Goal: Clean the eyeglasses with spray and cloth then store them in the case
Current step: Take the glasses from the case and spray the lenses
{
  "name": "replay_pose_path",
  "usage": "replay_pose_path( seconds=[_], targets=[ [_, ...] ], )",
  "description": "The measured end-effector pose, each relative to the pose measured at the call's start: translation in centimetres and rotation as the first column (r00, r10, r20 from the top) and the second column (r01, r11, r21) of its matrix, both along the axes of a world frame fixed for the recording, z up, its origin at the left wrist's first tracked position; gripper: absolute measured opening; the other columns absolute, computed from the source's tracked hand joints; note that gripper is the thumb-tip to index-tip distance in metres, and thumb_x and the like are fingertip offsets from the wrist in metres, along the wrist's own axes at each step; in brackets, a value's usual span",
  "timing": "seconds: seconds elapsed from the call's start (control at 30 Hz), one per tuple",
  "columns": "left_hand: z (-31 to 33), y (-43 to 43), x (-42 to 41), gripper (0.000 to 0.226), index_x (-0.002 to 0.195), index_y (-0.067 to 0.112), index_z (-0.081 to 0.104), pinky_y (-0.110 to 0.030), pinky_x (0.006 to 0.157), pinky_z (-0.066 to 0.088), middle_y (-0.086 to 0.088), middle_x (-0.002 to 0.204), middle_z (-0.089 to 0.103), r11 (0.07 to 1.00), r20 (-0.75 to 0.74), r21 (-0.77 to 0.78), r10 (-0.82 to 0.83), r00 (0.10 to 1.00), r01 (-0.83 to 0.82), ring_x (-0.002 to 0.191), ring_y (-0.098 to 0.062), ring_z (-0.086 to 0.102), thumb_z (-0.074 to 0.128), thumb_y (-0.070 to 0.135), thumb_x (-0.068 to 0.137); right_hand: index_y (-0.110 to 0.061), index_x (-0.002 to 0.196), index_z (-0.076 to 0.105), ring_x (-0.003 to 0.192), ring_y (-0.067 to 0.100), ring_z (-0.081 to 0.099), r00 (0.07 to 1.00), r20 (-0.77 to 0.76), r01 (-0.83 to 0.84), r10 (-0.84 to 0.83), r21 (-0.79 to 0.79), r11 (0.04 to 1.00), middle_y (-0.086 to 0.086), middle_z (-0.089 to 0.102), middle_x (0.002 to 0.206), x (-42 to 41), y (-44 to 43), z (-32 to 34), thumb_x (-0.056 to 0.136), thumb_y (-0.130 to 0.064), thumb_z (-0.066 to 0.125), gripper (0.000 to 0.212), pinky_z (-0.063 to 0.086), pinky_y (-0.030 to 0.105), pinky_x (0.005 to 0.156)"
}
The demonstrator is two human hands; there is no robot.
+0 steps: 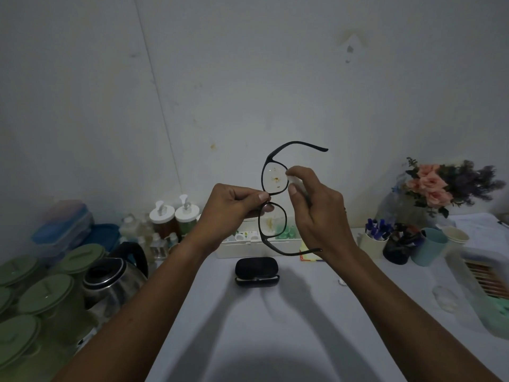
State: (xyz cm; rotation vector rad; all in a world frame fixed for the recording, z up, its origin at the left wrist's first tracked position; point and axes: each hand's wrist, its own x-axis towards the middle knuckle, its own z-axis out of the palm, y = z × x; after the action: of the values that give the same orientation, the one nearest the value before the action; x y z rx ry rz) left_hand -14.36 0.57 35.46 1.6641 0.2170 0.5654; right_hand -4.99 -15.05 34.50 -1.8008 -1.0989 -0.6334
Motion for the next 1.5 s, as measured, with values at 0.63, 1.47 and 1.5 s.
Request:
replay_pose_path(
  seconds=[0.63, 1.47, 1.5],
  targets=[
    [-0.3, 0.4, 0.0, 0.021, 0.104, -0.005, 0.074, -0.025, 0.078, 0.059, -0.021, 0.09, 0.077, 1.0, -0.034, 0.0, 0.02, 0.999, -0.02, 0.084, -0.024, 0.076, 0.067, 0.01, 0.091, -0.019, 0.127, 0.056, 0.061, -0.006, 0.05, 0.999, -0.053, -0.006, 0.007, 0.009, 1.0, -0.022, 0.04, 0.06, 0.0, 0.0, -0.7, 0.104, -0.02, 0.049, 0.024, 0.033, 0.007, 0.057],
    [-25.0, 1.4, 2.4, 0.011, 0.078, 0.012, 0.078, -0.038, 0.09, 0.059, -0.012, 0.08, 0.078, 0.935, -0.567, -0.187, 0.148, 0.81, -0.301, 0.088, -0.027, 0.075, 0.073, 0.013, 0.088, -0.016, 0.109, 0.07, 0.086, 0.017, 0.071, 0.707, -0.68, 0.09, -0.194, -0.186, 0.978, -0.002, 0.073, 0.09, 4.9, -3.0, -30.9, 0.086, -0.016, 0.076, 0.024, 0.058, 0.029, 0.078],
    [-26.3, 1.2, 2.5, 0.012, 0.077, 0.016, 0.078, -0.036, 0.09, 0.059, -0.009, 0.081, 0.079, 0.939, -0.586, -0.177, 0.14, 0.798, -0.295, 0.089, -0.026, 0.075, 0.073, 0.016, 0.088, -0.016, 0.109, 0.071, 0.087, 0.016, 0.07, 0.712, -0.669, 0.11, -0.214, -0.194, 0.975, -0.003, 0.071, 0.092, 5.0, -3.1, -32.3, 0.087, -0.015, 0.076, 0.023, 0.057, 0.03, 0.078]
  ],
)
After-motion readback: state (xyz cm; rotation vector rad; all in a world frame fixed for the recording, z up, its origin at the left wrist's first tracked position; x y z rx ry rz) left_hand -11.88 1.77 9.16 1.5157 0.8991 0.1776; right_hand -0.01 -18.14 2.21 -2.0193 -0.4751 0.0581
